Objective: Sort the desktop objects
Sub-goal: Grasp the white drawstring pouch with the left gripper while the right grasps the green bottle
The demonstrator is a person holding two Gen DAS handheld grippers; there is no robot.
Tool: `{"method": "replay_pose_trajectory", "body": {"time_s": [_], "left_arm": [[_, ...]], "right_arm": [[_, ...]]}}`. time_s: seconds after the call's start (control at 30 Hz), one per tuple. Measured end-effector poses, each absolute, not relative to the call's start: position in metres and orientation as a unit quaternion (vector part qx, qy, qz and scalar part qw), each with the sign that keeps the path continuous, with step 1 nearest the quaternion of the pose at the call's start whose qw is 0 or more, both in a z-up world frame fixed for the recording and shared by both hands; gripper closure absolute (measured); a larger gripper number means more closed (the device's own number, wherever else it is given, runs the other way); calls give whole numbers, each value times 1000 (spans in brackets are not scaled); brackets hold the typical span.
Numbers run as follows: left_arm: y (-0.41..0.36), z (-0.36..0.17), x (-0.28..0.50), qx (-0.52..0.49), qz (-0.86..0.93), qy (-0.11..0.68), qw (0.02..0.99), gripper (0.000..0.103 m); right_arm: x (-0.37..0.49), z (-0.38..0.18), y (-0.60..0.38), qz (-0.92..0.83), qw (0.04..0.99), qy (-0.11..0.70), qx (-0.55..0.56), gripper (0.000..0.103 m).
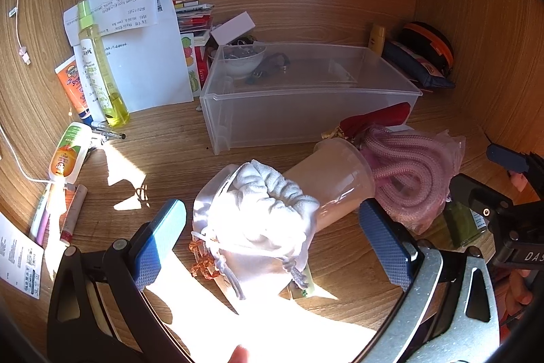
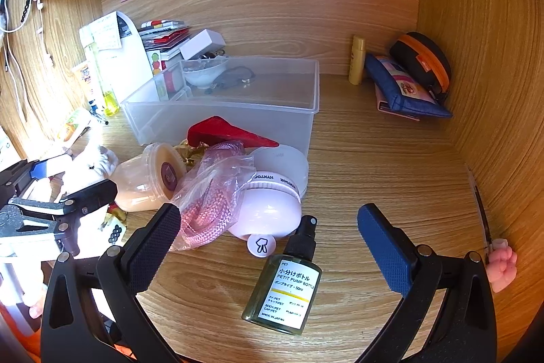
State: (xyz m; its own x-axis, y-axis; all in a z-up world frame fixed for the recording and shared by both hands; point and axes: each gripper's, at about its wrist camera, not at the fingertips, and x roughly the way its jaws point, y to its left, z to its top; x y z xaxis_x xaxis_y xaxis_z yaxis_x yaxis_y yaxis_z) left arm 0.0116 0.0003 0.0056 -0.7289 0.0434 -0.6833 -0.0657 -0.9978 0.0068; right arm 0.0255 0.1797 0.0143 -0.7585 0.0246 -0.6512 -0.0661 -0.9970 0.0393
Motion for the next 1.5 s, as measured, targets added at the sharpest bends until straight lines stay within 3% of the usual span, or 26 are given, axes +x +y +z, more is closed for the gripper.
{"method": "replay_pose_trajectory", "body": {"time_s": [0.4,0.87,1.1,1.33,1.5], "left_arm": [[-31,-5,16,-399,915,-7,57,0],[-34,-44,1,-451,890,-36,62,0],[-40,-31,6,-434,896,-52,79,0],[-21,-25,-3,-438,894,31,92,0],[-33,-46,-16,-462,878,30,121,0]], "right_arm": [[36,9,188,933,35,-8,-358,0],[34,-30,214,900,-3,63,-431,1],[33,-31,210,900,-9,53,-433,16],[34,-32,208,899,-8,45,-435,31],[35,-29,208,899,-5,45,-435,55]]}}
